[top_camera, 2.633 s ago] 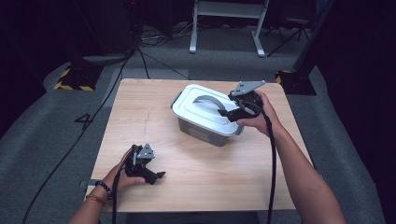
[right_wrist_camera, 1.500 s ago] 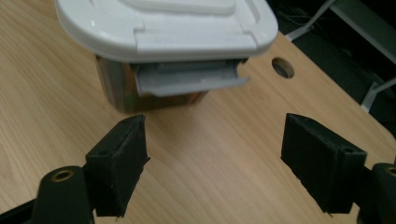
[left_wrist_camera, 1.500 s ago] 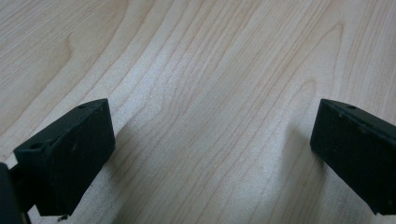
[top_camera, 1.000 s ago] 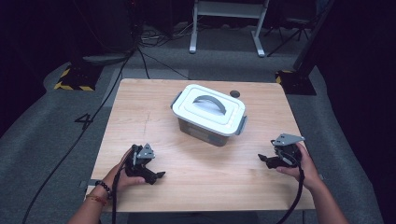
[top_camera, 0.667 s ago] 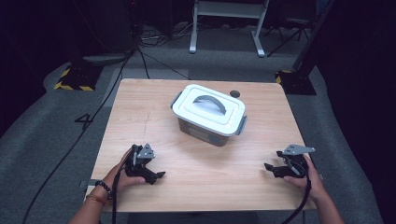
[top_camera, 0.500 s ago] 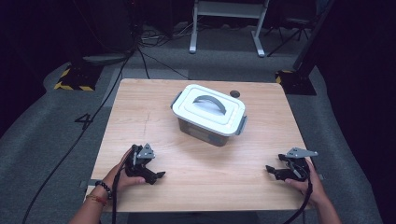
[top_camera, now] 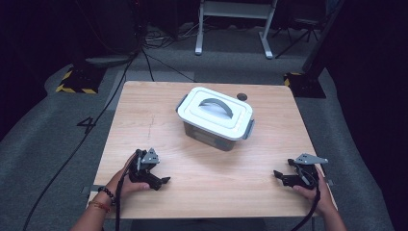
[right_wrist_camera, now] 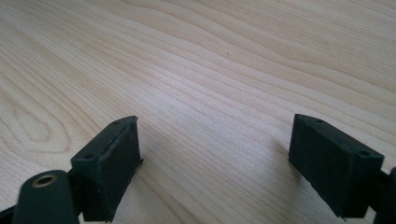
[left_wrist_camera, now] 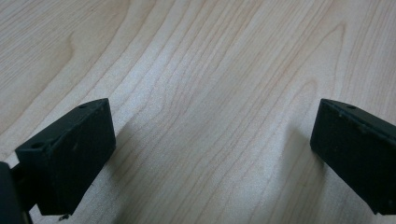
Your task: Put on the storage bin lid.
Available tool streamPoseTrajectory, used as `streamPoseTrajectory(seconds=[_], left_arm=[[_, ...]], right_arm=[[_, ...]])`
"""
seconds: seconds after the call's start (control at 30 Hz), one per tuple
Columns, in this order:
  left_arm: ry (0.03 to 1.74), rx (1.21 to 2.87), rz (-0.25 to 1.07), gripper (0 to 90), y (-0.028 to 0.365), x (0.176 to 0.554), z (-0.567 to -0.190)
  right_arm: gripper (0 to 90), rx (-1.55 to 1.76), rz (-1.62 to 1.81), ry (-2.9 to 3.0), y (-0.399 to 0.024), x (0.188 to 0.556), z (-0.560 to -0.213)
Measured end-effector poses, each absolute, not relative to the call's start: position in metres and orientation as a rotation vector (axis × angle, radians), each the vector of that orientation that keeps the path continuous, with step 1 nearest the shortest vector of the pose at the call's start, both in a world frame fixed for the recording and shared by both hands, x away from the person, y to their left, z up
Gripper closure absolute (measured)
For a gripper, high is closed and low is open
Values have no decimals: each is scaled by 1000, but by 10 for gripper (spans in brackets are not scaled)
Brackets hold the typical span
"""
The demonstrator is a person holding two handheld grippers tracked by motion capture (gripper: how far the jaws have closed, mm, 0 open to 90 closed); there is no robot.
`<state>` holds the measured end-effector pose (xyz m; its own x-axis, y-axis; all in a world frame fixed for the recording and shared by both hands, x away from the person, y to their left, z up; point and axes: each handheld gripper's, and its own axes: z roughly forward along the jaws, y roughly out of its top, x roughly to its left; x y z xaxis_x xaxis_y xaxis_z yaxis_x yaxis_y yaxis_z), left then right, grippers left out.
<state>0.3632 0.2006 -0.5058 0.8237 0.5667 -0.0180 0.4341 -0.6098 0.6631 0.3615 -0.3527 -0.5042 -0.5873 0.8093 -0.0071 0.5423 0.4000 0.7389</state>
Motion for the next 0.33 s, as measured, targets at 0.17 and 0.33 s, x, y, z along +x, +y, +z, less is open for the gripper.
streamPoseTrajectory(seconds=[0.17,0.33], left_arm=[[729,2321,253,4,201,363,-506],[728,2320,252,4,201,363,-506]], right_arm=[[162,1167,1009,2296,-353,362,-504],[152,1184,998,2287,-353,361,-504]])
